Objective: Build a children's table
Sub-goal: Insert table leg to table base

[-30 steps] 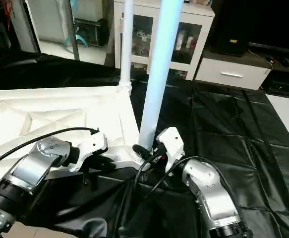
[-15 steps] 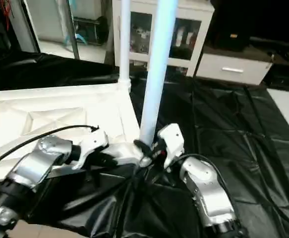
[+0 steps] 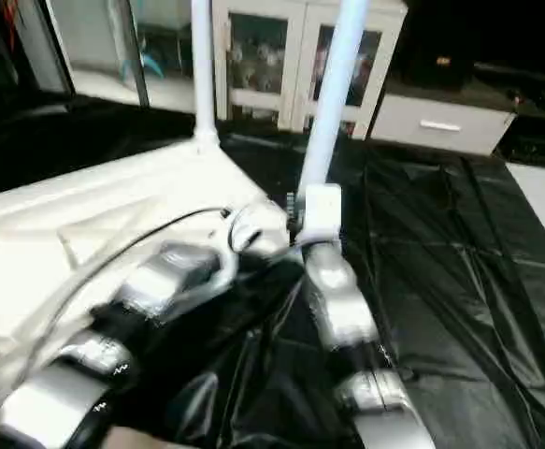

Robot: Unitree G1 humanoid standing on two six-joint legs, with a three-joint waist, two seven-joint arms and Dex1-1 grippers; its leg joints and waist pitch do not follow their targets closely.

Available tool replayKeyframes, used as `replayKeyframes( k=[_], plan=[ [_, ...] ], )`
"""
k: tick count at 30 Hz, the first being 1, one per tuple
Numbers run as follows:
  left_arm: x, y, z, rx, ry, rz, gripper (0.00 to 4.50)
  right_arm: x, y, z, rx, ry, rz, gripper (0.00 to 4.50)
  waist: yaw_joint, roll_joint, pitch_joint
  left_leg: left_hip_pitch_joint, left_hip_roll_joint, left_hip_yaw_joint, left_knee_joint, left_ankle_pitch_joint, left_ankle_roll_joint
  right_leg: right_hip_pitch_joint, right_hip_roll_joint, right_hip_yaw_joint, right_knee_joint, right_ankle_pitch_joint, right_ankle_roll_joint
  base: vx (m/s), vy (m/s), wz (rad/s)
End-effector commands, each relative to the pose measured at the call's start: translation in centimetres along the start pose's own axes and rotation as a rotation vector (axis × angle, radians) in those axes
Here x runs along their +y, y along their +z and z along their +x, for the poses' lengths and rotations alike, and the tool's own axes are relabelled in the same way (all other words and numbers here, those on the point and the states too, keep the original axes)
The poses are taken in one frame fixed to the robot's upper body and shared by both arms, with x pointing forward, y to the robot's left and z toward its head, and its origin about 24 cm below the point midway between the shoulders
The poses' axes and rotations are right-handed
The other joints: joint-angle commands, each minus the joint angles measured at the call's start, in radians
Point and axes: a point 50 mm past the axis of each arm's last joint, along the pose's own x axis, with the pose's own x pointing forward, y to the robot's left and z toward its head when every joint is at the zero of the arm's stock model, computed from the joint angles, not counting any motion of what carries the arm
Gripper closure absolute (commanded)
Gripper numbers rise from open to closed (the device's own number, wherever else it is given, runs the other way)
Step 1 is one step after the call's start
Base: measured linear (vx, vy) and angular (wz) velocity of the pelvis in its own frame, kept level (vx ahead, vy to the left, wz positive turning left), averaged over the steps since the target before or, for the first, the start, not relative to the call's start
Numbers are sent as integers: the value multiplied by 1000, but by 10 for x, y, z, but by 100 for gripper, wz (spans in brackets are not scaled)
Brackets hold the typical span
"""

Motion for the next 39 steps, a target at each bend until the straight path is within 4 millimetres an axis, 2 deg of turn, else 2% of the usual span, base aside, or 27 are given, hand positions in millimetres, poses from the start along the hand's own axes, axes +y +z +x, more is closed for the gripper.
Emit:
replayKeyframes(
  k=[1, 2, 3, 4, 5, 6, 7, 11, 12, 14, 16, 17, 18, 20, 21, 25, 26, 27, 29, 30, 31, 34, 35, 36, 37, 38, 39],
  plan=[
    [-6, 59, -9, -253, -21, 47, 450, -3, -73, -15, 323, -49, -16, 262, 7, -14, -43, -7, 60, -18, -86, -232, 31, 26, -79, 51, -46, -257, -169, 0, 0, 0],
    [-6, 60, -9, -248, -25, 59, 450, -1, -70, -13, 311, -47, 10, 262, 12, -13, -42, -2, 59, -15, -86, -250, 37, 21, -77, 51, -47, -276, -171, 0, 0, 0],
    [-6, 60, -9, -243, -24, 65, 450, 0, -68, -12, 305, -41, 23, 262, 18, -20, -50, 1, 55, -8, -78, -235, 47, 21, -80, 53, -43, -258, -181, 0, 0, 0],
    [-6, 60, -9, -243, -24, 65, 450, 0, -68, -12, 305, -41, 23, 262, 18, -20, -50, 1, 55, -8, -78, -235, 47, 21, -80, 53, -43, -258, -181, 66, -40, 8],
    [-5, 59, -9, -241, -24, 63, 450, 1, -67, -11, 299, -34, 34, 262, 22, -18, -51, -3, 55, -7, -77, -186, 59, 23, -77, 53, -32, -185, -193, 64, -41, 5],
    [-2, 58, -9, -237, -17, 62, 450, 1, -64, -9, 291, -34, 43, 262, 21, -24, -50, -4, 55, -5, -75, -158, 72, 26, -74, 50, -26, -139, -207, 73, -55, 5],
    [0, 57, -8, -232, -8, 60, 450, 2, -61, -6, 280, -36, 56, 262, 22, -25, -53, -8, 54, -5, -74, -132, 86, 31, -76, 49, -21, -116, -218, 0, 0, 0],
    [4, 56, -8, -228, 0, 56, 450, 6, -54, -2, 250, -11, 77, 262, 24, -24, -51, -8, 56, -4, -71, -106, 102, 33, -77, 48, -19, -115, -236, 0, 0, 0],
    [4, 56, -9, -227, 0, 56, 450, 7, -52, -1, 240, 0, 81, 227, 24, -24, -49, -9, 58, -4, -72, -124, 99, 34, -78, 48, -21, -138, -236, 0, 0, 0],
    [6, 56, -9, -225, 1, 55, 450, 9, -49, 0, 226, 13, 79, 192, 23, -24, -49, -9, 60, -6, -74, -146, 90, 35, -77, 47, -24, -173, -228, 0, 0, 0],
    [7, 54, -10, -220, 2, 53, 450, 11, -44, 1, 203, 37, 79, 186, 22, -20, -51, -4, 60, -5, -73, -146, 84, 31, -77, 48, -23, -171, -233, 0, 0, 0],
    [9, 54, -10, -218, 2, 52, 450, 13, -41, 2, 184, 56, 76, 175, 22, -25, -55, -9, 58, -4, -69, -116, 88, 37, -75, 49, -15, -125, -237, 0, 0, 0],
    [11, 52, -11, -213, 2, 55, 450, 14, -35, 3, 159, 73, 74, 165, 24, -19, -52, -13, 58, -4, -69, -102, 102, 36, -76, 49, -14, -108, -245, 0, 0, 0],
    [13, 51, -11, -210, 3, 56, 450, 14, -32, 3, 140, 86, 65, 150, 24, -23, -55, -12, 59, -3, -65, -88, 106, 37, -77, 49, -12, -94, -250, 0, 0, 0],
    [14, 50, -12, -207, 4, 58, 450, 14, -29, 3, 125, 95, 64, 141, 25, -24, -52, -15, 58, -3, -66, -87, 112, 37, -76, 49, -13, -97, -252, 0, 0, 0],
    [20, 47, -15, -201, 6, 63, 450, 10, -18, 0, 62, 139, 67, 101, 27, -20, -52, -16, 60, -3, -63, -87, 117, 38, -74, 48, -12, -96, -256, 0, 0, 0],
    [21, 46, -16, -200, 2, 64, 450, 8, -16, -2, 46, 155, 62, 101, 28, -20, -53, -17, 60, -2, -62, -87, 119, 39, -76, 49, -12, -98, -258, 0, 0, 0],
    [23, 45, -18, -198, -4, 67, 450, 5, -13, -5, 23, 181, 58, 94, 30, -15, -54, -17, 59, -2, -60, -74, 122, 40, -77, 49, -11, -89, -263, 0, 0, 0],
    [25, 40, -21, -186, -30, 80, 450, -2, -7, -17, -26, 261, 63, 73, 34, -16, -55, -17, 59, -1, -55, -29, 142, 43, -76, 50, -1, -21, -275, 0, 0, 0],
    [26, 38, -22, -182, -38, 87, 450, -6, -5, -22, -47, 289, 56, 64, 40, -12, -53, -17, 60, 0, -53, -12, 161, 42, -75, 51, 0, 11, -277, 0, 0, 0],
    [26, 36, -22, -178, -42, 88, 450, -8, -4, -24, -57, 299, 49, 59, 40, -14, -55, -20, 60, -1, -51, 2, 174, 44, -75, 49, 4, 26, -282, 0, 0, 0],
    [28, 24, -28, -146, -103, 110, 450, -29, -3, -40, -81, 395, 17, 30, 48, -10, -54, -17, 61, 2, -49, 1, 190, 41, -74, 49, 4, 21, -297, 0, 0, 0],
    [28, 21, -30, -142, -120, 122, 450, -34, -2, -44, -77, 419, 5, 22, 51, -10, -53, -17, 64, 1, -49, -5, 189, 41, -74, 49, 3, 10, -297, 0, 0, 0],
    [28, 16, -33, -128, -155, 134, 450, -44, -2, -50, -63, 470, -27, 13, 54, -6, -51, -18, 64, 0, -51, -23, 184, 43, -73, 49, 1, -15, -296, 0, 0, 0],
    [28, 16, -33, -128, -155, 134, 450, -44, -2, -50, -63, 470, -27, 6, 55, -8, -51, -16, 67, 1, -50, -27, 182, 42, -73, 50, 1, -21, -295, 0, 0, 0],
    [28, 9, -38, -109, -205, 161, 450, -56, 0, -59, -56, 546, -83, 6, 56, -5, -49, -16, 66, 1, -53, -65, 163, 41, -73, 48, -6, -74, -288, 0, 0, 0],
    [28, 3, -42, -92, -238, 169, 450, -65, 3, -65, -50, 599, -114, 6, 58, -5, -49, -17, 67, 0, -52, -72, 157, 42, -74, 50, -6, -82, -283, 0, 0, 0]
  ],
)
